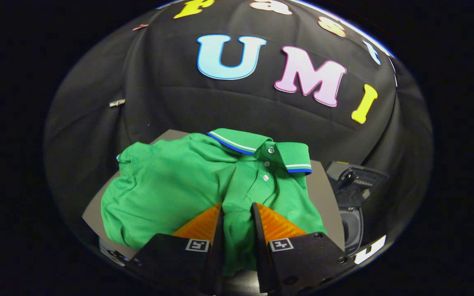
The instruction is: Put the clothes into the washing machine and then close the washing machine lid.
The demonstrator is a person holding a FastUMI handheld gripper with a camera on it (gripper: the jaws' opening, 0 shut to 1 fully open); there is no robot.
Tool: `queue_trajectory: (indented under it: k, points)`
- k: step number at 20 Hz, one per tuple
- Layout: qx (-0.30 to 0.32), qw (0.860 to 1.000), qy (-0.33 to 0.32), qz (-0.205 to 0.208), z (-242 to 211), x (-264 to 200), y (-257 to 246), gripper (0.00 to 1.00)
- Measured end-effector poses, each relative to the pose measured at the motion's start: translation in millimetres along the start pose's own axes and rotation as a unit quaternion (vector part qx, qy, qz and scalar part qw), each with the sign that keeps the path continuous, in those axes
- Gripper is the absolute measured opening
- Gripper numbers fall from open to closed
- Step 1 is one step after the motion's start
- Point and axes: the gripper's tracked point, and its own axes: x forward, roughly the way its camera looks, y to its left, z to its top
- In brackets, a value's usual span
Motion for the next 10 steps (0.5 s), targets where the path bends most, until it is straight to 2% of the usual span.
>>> queue_trajectory:
  k: [4, 7, 10]
  points:
    - [0.036, 0.999, -0.001, 0.007, -4.1, -0.4, -1.5, 0.38]
    - [0.019, 1.0, 0.002, 0.007, -2.3, 1.0, -4.5, 0.15]
    - [0.035, 0.999, 0.002, 0.008, 0.7, -2.0, -6.5, 0.15]
